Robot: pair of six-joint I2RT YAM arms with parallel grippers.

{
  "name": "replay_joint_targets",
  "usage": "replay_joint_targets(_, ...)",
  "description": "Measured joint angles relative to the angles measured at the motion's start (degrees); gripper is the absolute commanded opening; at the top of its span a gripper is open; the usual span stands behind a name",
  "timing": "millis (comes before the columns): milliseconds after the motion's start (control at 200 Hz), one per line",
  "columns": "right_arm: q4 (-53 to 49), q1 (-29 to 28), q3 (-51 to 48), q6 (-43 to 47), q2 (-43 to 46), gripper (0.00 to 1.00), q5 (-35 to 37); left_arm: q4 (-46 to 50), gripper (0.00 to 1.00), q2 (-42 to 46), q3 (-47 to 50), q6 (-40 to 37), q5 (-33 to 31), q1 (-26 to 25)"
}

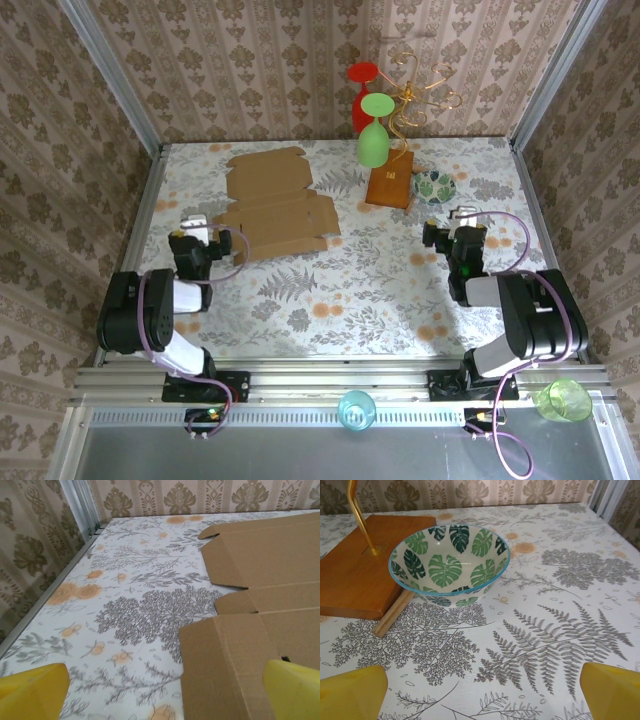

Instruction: Fold the paper box

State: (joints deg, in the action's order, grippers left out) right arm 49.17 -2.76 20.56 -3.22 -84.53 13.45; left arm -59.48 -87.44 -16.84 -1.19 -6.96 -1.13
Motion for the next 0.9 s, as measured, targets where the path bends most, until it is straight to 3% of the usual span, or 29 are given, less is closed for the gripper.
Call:
replay_joint_targets(155, -8.0, -3.7, 0.7, 0.3, 16.9, 1.0, 6.2, 7.5, 1.0, 14.1, 1.2, -1.1, -10.6, -7.6)
replay_joint_targets(210, -14.1, -5.2, 4.5, -0.7, 22.8, 1.0, 9.0, 18.6, 1.0, 20.6, -3.5, 2.8, -14.3, -8.9)
replay_joint_targets(280, -26.6, -5.5, 15.2, -7.5, 26.7, 1.0, 10.6, 37.3, 1.0, 25.7, -14.8, 13.0, -15.6, -7.6)
replay_joint_targets(305, -31.3, -5.1, 19.4, -11.1, 27.1, 1.0, 10.6, 41.0, 0.99, 26.4, -18.2, 17.3, -14.4, -6.3)
replay_joint_targets(335, -37.7, -4.2, 25.3, -15.5, 27.4, 0.99, 10.6, 44.3, 0.9, 27.2, -21.7, 22.6, -11.2, -3.6)
replay_joint_targets(425, -48.7, -1.7, 35.5, -24.1, 28.0, 0.75, 8.5, 47.8, 0.7, 27.3, -24.6, 38.2, -0.3, 5.4)
replay_joint_targets(490, -56.5, -1.3, 38.8, -29.2, 28.2, 0.66, 6.4, 52.3, 0.67, 24.5, -24.7, 47.6, 5.9, 6.8)
replay_joint_targets(580, -64.5, -3.0, 39.1, -35.7, 27.9, 0.6, 2.1, 60.5, 0.67, 19.6, -23.8, 58.0, 12.3, 2.4)
replay_joint_targets(685, -69.0, -7.3, 35.0, -42.7, 27.4, 0.6, -4.7, 65.2, 0.67, 20.9, -18.6, 69.6, 15.6, -7.5)
replay_joint_targets(765, -70.4, -10.4, 30.9, -47.7, 27.3, 0.62, -9.3, 65.0, 0.7, 22.9, -15.0, 77.8, 16.6, -14.4)
replay_joint_targets(900, -68.3, -13.2, 23.7, -55.0, 26.7, 0.64, -15.9, 58.9, 0.72, 21.5, -9.7, 88.3, 15.1, -19.9)
